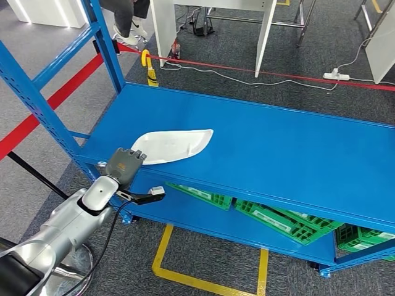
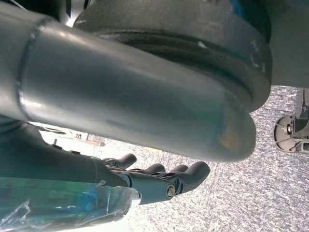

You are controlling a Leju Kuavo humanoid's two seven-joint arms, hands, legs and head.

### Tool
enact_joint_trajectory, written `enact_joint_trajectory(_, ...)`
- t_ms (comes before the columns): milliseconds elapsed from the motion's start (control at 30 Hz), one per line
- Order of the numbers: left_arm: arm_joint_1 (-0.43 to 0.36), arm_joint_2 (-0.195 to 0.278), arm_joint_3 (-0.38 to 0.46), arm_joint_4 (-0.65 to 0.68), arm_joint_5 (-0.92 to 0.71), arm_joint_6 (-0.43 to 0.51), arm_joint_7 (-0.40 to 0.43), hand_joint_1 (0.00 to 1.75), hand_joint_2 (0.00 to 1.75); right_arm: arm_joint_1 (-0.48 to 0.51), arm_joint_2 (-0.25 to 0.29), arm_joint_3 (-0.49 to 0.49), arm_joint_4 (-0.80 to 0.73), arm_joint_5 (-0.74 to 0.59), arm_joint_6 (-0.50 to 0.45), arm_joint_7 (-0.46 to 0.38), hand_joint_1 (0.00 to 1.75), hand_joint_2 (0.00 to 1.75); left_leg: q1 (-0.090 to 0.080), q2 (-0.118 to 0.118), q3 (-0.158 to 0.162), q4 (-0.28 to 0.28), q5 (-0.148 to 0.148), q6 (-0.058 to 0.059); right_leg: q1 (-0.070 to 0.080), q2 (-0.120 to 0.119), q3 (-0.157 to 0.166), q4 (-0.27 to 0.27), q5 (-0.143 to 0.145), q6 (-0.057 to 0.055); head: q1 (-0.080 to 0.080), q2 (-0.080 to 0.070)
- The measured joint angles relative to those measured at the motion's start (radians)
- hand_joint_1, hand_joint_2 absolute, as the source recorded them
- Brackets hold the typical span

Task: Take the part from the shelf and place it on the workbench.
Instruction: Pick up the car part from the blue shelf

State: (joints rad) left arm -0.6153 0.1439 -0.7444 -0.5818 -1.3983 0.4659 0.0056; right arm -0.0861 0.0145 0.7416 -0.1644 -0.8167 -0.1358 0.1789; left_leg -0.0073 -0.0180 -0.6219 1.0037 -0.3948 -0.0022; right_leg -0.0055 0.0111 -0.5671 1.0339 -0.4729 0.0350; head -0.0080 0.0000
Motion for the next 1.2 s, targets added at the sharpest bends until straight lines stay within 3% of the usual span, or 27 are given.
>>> enact_joint_trajectory(267, -0.001, 0.009, -0.006, 0.000, -0.036, 0.039, -0.003, 1.75, 1.75, -0.001, 0.000, 0.001, 0.000, 0.000, 0.003, 0.000, 0.00, 0.00, 0.000, 0.000, 0.000, 0.000, 0.000, 0.000, 0.000, 0.000, 0.000, 0.000, 0.000, 0.000, 0.000, 0.000)
enact_joint_trajectory(500, -0.040, 0.045, -0.038, -0.011, -0.128, 0.113, 0.034, 1.75, 1.75, -0.004, 0.000, 0.008, 0.000, 0.001, 0.001, 0.000, 0.00, 0.00, 0.000, 0.000, 0.000, 0.000, 0.000, 0.000, 0.000, 0.000, -0.001, 0.000, 0.000, 0.000, 0.000, 0.000)
enact_joint_trajectory(733, -0.094, 0.093, -0.064, -0.076, -0.130, 0.115, 0.041, 1.75, 1.75, -0.007, 0.000, 0.009, 0.000, 0.001, 0.001, 0.000, 0.00, 0.00, 0.000, 0.000, 0.000, 0.000, 0.000, 0.000, 0.000, 0.000, 0.000, 0.000, 0.000, 0.000, 0.000, 0.000)
enact_joint_trajectory(1200, -0.130, 0.152, -0.097, -0.169, -0.130, 0.113, 0.058, 1.75, 1.75, -0.010, 0.000, 0.010, 0.000, 0.000, 0.006, 0.000, 0.00, 0.00, 0.000, 0.000, 0.000, 0.000, 0.000, 0.000, 0.000, 0.001, -0.001, 0.000, 0.000, 0.000, 0.000, 0.000)
